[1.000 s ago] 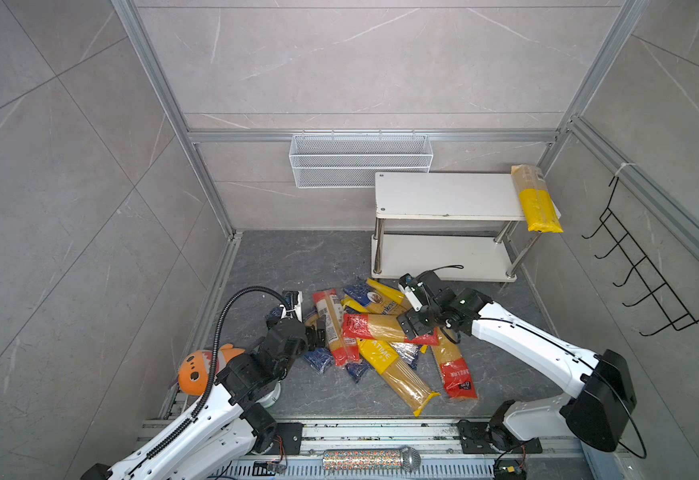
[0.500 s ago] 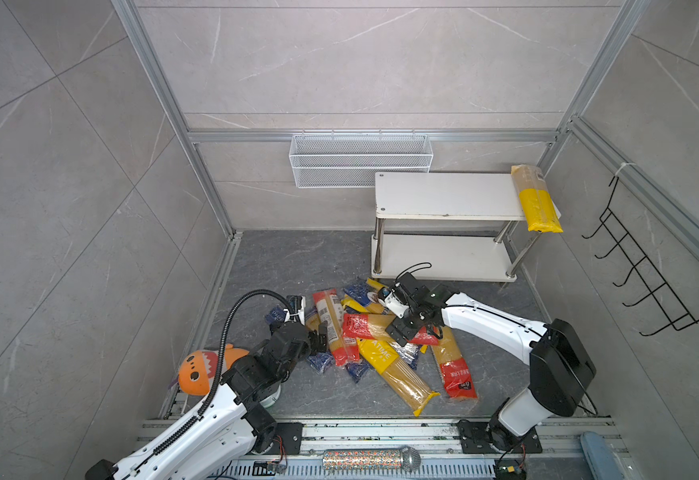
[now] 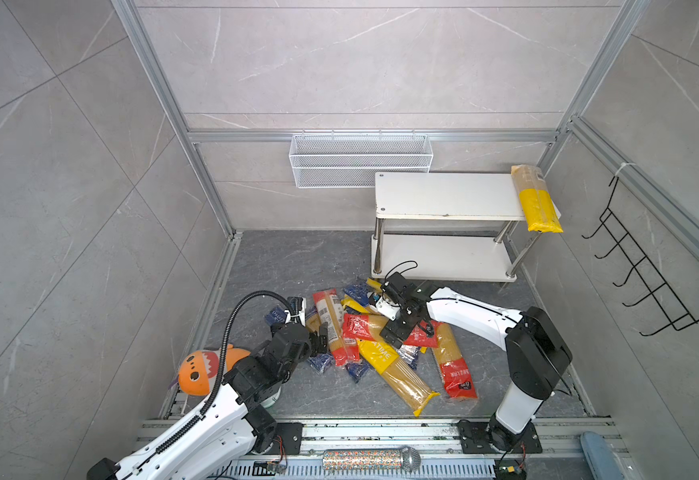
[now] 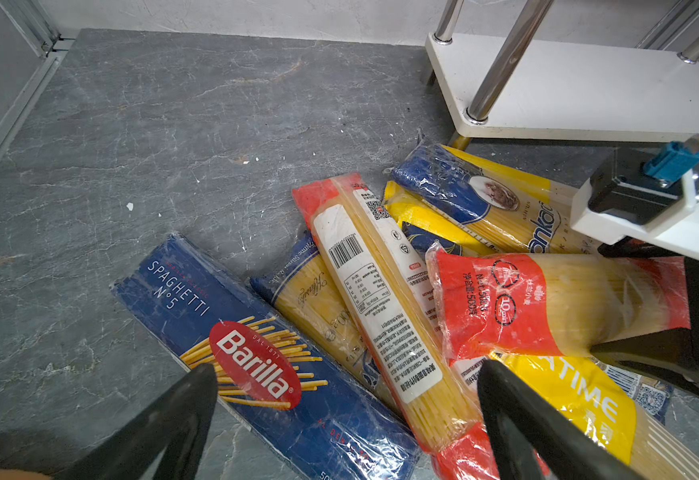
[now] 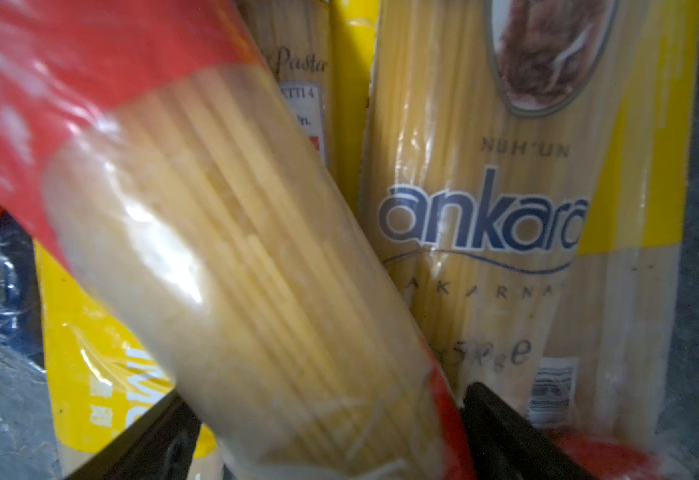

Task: Place and organize the pasta boxes and bags onto the shelf
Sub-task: 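Lower the right gripper onto the clear red-banded spaghetti bag and close it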

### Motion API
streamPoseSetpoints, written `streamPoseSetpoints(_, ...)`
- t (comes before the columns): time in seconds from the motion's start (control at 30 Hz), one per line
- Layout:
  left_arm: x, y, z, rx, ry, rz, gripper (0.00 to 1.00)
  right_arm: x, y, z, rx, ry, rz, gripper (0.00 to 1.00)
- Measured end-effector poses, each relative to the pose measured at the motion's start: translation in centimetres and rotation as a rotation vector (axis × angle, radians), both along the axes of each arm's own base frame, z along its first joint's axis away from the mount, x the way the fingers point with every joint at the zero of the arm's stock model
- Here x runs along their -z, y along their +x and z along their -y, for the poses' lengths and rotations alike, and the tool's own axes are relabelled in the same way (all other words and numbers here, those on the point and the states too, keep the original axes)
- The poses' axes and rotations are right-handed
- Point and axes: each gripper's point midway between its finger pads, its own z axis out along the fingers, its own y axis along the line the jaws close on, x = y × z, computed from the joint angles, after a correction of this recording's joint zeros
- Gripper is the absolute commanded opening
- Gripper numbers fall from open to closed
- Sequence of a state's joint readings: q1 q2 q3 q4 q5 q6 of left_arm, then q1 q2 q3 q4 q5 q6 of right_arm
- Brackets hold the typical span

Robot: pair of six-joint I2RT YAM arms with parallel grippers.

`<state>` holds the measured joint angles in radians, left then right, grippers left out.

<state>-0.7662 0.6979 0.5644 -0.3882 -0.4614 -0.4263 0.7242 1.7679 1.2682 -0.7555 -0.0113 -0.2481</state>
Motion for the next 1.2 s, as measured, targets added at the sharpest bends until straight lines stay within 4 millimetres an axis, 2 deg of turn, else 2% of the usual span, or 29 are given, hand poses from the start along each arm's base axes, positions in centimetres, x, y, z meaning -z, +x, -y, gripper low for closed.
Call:
streamPoseSetpoints(0.03,0.0,0.0,0.0,0.000,0.000,0.000,1.00,0.0,0.0,-0.1,-0.001,-0.003,-0.003,0.93)
streamPoseSetpoints(0.17,0.0,0.0,0.0,0.000,0.000,0.000,1.00,0.2,0.0,-0.5,-0.002,-0.030,-0.013,0.67)
streamPoseSetpoints(0.2,0.0,0.0,0.0,0.000,-0.001,0.000,1.00,0.2,-0.1,-0.6,-0.005,-0.036,-0.015,0.66)
streamPoseSetpoints(0.3,-0.1,0.0,0.0,-0.001,-0.004,0.003,1.00,0.4,-0.2,-0.9,-0.013,-0.065,-0.014,0.67)
streamPoseSetpoints(0.37,-0.3,-0.1,-0.1,-0.003,-0.012,0.007,1.00,0.5,-0.4,-0.9,-0.011,-0.078,-0.014,0.76)
streamPoseSetpoints(0.5,-0.5,-0.2,-0.4,-0.015,-0.024,0.015,1.00,0.9,-0.7,-1.2,-0.003,-0.089,-0.018,0.85)
streamPoseSetpoints(0.63,-0.6,-0.5,-0.6,-0.022,-0.038,0.014,1.00,1.1,-1.1,-1.3,0.000,-0.102,-0.013,0.86)
streamPoseSetpoints(0.77,-0.4,-0.8,-1.0,-0.029,-0.049,0.012,1.00,1.4,-1.3,-1.3,0.009,-0.114,0.011,0.83)
streamPoseSetpoints(0.83,-0.3,-0.9,-1.1,-0.031,-0.049,0.008,1.00,1.6,-1.3,-1.2,0.019,-0.117,0.018,0.72)
streamPoseSetpoints(0.93,-0.2,-1.0,-1.1,-0.032,-0.049,0.007,1.00,1.9,-1.6,-1.2,0.025,-0.129,0.023,0.44)
streamPoseSetpoints(0.97,-0.2,-1.0,-1.1,-0.032,-0.049,0.007,1.00,1.9,-1.7,-1.2,0.026,-0.135,0.028,0.38)
streamPoseSetpoints(1.2,0.1,-1.0,-1.1,-0.033,-0.041,-0.004,1.00,1.1,-1.7,-1.3,0.086,-0.116,0.042,0.14)
